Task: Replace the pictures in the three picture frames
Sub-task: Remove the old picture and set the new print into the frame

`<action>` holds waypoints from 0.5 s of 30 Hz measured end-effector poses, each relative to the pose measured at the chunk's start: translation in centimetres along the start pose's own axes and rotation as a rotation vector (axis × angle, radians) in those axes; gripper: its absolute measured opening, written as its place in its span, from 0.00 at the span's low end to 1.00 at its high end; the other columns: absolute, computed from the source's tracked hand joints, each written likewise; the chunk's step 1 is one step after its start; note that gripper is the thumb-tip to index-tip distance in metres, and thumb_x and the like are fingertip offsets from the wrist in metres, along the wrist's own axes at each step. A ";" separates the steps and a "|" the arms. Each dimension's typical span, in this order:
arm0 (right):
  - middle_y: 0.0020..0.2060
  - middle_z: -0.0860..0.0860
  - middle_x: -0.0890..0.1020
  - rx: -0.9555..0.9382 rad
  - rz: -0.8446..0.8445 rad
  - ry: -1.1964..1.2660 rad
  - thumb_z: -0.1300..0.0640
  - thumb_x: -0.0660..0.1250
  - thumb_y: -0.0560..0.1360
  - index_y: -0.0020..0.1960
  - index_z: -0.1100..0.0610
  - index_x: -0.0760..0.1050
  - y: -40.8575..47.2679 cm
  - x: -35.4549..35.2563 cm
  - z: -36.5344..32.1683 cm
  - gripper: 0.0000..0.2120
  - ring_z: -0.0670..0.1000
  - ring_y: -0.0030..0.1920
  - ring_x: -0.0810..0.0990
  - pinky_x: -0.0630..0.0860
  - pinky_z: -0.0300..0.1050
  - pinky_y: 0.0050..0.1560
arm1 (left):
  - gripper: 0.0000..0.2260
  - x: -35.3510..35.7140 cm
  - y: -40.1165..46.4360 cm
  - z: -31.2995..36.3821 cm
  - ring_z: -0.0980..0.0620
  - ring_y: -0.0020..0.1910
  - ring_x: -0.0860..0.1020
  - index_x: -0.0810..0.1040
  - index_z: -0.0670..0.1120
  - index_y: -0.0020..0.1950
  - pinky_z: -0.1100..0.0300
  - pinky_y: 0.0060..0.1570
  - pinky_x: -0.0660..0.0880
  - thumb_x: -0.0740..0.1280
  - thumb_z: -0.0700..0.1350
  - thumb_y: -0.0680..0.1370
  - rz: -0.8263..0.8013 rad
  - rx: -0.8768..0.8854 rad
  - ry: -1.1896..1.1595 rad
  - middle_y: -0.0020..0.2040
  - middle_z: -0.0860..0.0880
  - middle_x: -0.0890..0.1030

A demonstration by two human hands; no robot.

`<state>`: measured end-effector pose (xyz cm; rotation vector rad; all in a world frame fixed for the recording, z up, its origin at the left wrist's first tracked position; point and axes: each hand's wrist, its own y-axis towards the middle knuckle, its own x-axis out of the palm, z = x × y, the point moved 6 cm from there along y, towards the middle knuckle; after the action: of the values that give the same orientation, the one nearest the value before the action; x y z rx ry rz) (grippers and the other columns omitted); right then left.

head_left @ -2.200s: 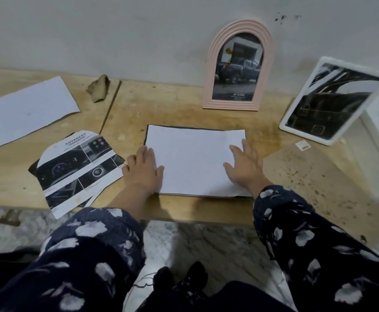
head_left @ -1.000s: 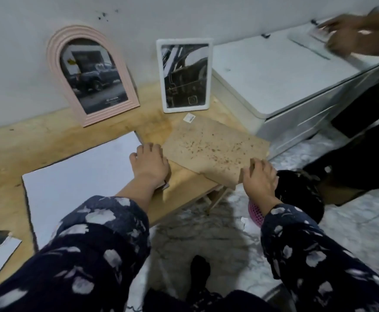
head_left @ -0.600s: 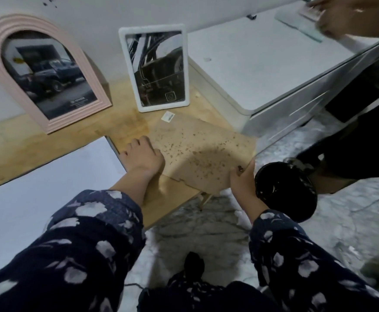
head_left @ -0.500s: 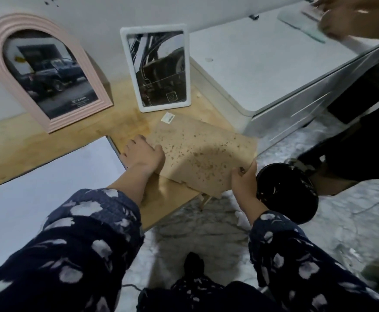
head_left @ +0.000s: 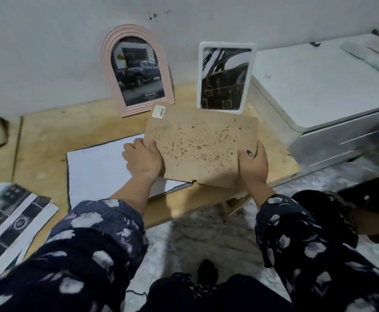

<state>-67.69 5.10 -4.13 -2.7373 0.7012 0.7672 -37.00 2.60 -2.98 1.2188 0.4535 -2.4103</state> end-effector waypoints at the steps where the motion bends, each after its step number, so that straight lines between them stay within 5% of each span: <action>1: 0.67 0.53 0.72 -0.019 -0.028 0.002 0.44 0.63 0.75 0.74 0.54 0.61 -0.2 1.2 -0.7 0.30 0.55 0.66 0.72 0.71 0.55 0.65 | 0.21 -1.1 0.0 -1.3 0.39 0.63 0.66 0.69 0.42 0.66 0.45 0.56 0.69 0.51 0.55 0.83 0.023 -0.020 0.011 0.64 0.39 0.67; 7: 0.63 0.51 0.76 -0.042 -0.169 -0.002 0.48 0.65 0.77 0.71 0.53 0.63 -3.3 7.5 -5.1 0.25 0.55 0.62 0.75 0.71 0.48 0.61 | 0.21 -7.0 -1.4 -9.7 0.38 0.63 0.67 0.70 0.39 0.65 0.44 0.58 0.68 0.49 0.52 0.83 0.148 -0.167 0.054 0.64 0.39 0.67; 15: 0.67 0.53 0.73 -0.200 -0.334 -0.257 0.46 0.60 0.79 0.72 0.55 0.64 -5.6 13.9 -7.5 0.24 0.57 0.66 0.71 0.69 0.51 0.64 | 0.22 -9.6 -2.1 -16.0 0.36 0.58 0.72 0.68 0.36 0.65 0.47 0.57 0.69 0.50 0.52 0.83 0.123 -0.250 0.024 0.64 0.37 0.66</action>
<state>-51.18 2.17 -4.86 -2.7469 0.1141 1.1266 -21.82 13.68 -4.00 1.1320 0.6456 -2.1630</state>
